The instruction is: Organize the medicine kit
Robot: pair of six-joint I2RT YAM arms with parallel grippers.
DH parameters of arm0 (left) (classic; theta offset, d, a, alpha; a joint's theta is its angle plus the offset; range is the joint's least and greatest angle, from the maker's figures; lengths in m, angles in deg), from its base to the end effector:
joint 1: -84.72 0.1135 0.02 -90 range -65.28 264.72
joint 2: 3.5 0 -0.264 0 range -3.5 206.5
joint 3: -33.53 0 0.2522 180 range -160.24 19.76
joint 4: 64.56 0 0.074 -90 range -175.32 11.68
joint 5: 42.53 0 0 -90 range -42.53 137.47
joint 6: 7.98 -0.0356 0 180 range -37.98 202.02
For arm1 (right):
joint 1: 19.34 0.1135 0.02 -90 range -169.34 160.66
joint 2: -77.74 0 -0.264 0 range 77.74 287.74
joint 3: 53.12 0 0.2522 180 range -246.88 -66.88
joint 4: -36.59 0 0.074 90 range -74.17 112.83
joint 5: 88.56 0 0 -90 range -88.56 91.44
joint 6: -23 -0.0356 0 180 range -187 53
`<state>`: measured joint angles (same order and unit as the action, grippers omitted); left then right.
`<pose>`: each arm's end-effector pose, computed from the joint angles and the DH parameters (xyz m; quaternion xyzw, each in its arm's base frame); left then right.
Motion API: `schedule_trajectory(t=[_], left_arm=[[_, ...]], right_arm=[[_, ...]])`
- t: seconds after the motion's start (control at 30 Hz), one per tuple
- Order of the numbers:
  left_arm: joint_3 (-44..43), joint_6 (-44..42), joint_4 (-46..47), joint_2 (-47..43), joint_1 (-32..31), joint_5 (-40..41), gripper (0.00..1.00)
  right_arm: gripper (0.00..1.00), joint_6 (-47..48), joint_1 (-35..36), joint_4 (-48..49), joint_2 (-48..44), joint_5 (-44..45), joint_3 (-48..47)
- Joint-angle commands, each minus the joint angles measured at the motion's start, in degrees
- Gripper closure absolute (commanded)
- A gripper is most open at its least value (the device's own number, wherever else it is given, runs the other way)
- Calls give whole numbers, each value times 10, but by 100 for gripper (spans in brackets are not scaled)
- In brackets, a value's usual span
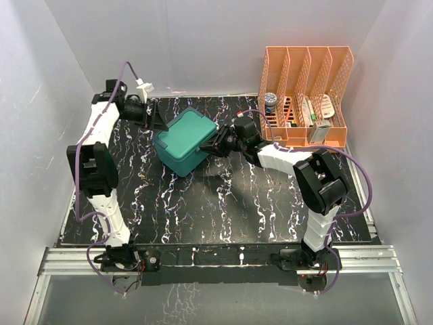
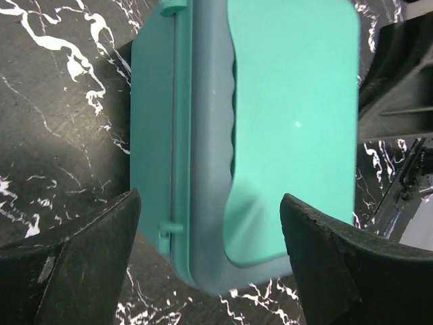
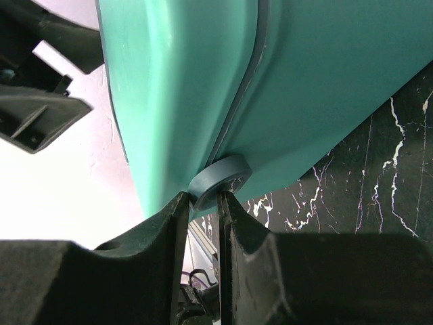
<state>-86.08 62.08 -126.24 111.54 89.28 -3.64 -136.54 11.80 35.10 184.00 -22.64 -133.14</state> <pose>0.4363 0.0070 0.2919 0.2368 0.8411 -0.3501 0.3374 0.3472 0.2267 0.2059 0.1734 0.8260 0.5033 0.1853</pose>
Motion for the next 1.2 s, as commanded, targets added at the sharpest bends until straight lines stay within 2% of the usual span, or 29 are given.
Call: schedule_trajectory(t=[0.0,0.17,0.3,0.57,1.1,1.17], left_arm=[[-13,15,33,22,-26,24,18],[-6,-6,25,36,-47,35,18],[30,-44,7,21,-64,39,18],[87,-57,0,-7,-98,36,17],[108,-62,-1,-5,-122,37,16],[101,-56,6,-7,-121,49,16]], right_arm=[[79,6,1,25,8,14,-37],[79,8,1,24,18,16,-46],[79,5,2,35,33,14,-54],[79,-21,3,71,61,13,-56],[79,-27,4,71,77,8,-56],[77,-21,3,60,69,4,-57]])
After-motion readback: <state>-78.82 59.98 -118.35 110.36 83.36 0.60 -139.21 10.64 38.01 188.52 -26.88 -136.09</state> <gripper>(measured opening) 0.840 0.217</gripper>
